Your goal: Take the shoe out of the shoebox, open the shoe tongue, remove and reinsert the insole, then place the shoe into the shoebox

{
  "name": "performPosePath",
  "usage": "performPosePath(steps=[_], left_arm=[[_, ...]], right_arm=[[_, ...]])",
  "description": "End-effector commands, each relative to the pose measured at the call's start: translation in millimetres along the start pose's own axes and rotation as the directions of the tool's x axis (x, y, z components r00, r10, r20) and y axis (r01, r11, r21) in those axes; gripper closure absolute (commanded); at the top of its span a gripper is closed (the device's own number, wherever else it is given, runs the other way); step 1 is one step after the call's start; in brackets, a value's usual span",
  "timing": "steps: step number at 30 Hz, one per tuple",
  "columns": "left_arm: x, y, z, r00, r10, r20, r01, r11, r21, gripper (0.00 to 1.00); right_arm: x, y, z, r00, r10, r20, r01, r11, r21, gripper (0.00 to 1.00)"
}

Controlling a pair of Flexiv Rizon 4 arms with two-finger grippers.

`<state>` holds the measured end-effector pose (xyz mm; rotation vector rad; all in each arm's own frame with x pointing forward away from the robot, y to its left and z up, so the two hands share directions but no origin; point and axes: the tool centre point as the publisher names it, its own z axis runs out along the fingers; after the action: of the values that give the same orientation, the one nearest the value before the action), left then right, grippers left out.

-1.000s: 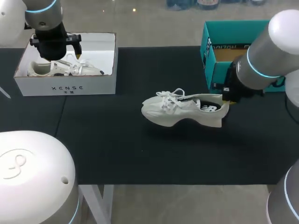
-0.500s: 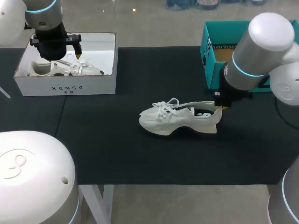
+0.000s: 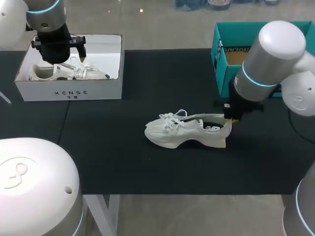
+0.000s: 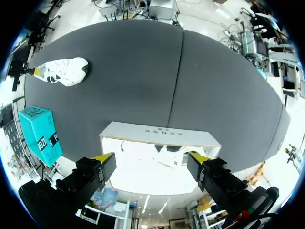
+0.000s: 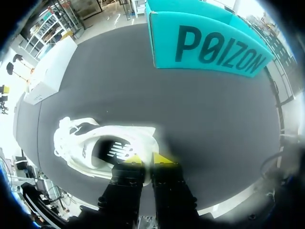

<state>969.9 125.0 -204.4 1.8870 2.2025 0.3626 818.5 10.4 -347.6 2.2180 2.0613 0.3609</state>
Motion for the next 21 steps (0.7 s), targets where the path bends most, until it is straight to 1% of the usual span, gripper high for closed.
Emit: performPosePath(steps=[1,8,13,14,15,16,17,18,19,21], left_arm=[[0.3,-0.1,0.1,1.0,0.001,-0.002,-0.001,1.0,-0.001,0.0],[0.3,-0.1,0.1,1.0,0.001,-0.002,-0.001,1.0,-0.001,0.0],[0.3,-0.1,0.1,1.0,0.001,-0.002,-0.001,1.0,-0.001,0.0],[0.3,-0.1,0.1,1.0,0.001,-0.002,-0.001,1.0,-0.001,0.0],[0.3,-0.1,0.1,1.0,0.001,-0.002,-0.001,1.0,-0.001,0.0],[0.3,-0.1,0.1,1.0,0.001,-0.002,-0.001,1.0,-0.001,0.0],[0.3,-0.1,0.1,1.0,0.001,-0.002,-0.001,1.0,-0.001,0.0],[0.3,-0.1,0.1,1.0,0.001,-0.002,-0.001,1.0,-0.001,0.0],[0.3,-0.1,0.1,1.0,0.001,-0.002,-0.001,1.0,-0.001,0.0],[0.3,-0.1,0.1,1.0,0.001,-0.002,-0.001,1.0,-0.001,0.0]], right_arm=[[-0.7,-2.6,1.8,1.0,-0.003,-0.007,0.003,1.0,0.001,1.0],[0.6,-5.3,10.5,1.0,-0.016,0.002,0.016,1.0,0.016,1.0],[-0.4,-6.4,10.2,1.0,-0.011,0.003,0.011,1.0,0.019,1.0],[-1.0,-6.3,9.1,1.0,-0.009,0.004,0.009,1.0,0.019,0.95],[-1.5,-6.1,7.7,1.0,-0.008,0.003,0.008,1.0,0.019,0.73],[-2.0,-5.6,5.9,1.0,-0.006,0.003,0.006,1.0,0.018,0.56],[-2.4,-5.1,3.7,1.0,-0.005,0.003,0.005,1.0,0.016,0.32],[-3.0,-4.4,1.4,1.0,-0.002,-0.001,0.002,1.0,0.013,0.04],[-3.4,-3.9,-1.9,1.0,0.0,-0.004,0.0,1.0,0.011,0.0],[-4.1,-2.8,-9.9,1.0,-0.003,-0.012,0.003,1.0,0.007,0.0]])
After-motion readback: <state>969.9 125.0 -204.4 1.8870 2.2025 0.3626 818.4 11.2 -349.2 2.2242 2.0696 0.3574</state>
